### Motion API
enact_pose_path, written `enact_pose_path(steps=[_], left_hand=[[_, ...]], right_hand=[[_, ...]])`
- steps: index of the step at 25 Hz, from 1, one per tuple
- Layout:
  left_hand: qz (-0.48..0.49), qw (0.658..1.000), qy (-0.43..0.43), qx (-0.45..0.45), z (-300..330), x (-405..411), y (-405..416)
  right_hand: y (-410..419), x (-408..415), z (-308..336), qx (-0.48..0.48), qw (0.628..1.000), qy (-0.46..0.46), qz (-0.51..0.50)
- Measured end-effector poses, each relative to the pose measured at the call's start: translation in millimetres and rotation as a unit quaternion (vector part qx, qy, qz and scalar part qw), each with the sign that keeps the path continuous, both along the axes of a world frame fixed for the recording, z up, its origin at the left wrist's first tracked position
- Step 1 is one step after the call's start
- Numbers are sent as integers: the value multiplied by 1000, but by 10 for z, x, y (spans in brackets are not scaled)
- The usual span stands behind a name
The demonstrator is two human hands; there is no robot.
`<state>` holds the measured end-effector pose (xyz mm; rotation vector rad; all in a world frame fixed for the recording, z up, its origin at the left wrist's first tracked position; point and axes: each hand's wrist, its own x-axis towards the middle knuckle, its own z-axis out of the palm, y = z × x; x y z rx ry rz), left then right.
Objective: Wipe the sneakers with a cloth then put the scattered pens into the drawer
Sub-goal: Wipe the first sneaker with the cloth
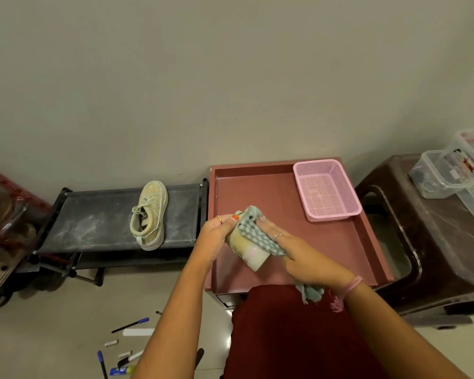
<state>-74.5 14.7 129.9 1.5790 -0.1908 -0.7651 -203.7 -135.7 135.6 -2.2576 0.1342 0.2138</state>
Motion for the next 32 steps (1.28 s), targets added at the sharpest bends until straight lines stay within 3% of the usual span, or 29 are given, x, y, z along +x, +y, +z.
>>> enact_pose_path(steps=[2,7,12,16,19,21,23,26,32], left_hand=[[-12,1000,-3,7,-13,7,-11],[-46,999,-12,13,1,-35,-87],[-27,1000,-2,13,-10,32,-36],[-25,1000,-1,-4,17,-11,-20],[-9,1000,17,-6,8,37,-9],[-7,1000,29,-9,11,56,3],[-16,1000,22,-5,11,28,-15],[-17,1000,6,-6,25,7,-57],[-20,1000,7,-19,26,32,45]], right_hand=[[-22,60,101,-56,998,9,35],[-171,375,297,51,996,71,-14],[81,210,315,-79,994,23,73],[-146,252,371,18,998,51,19],[122,89,279,-108,993,14,36],[396,-138,43,-305,944,-115,46],[463,-287,-182,-383,907,-170,33],[285,-190,-319,-313,922,-225,-29],[296,2,-296,-164,960,-220,-54]])
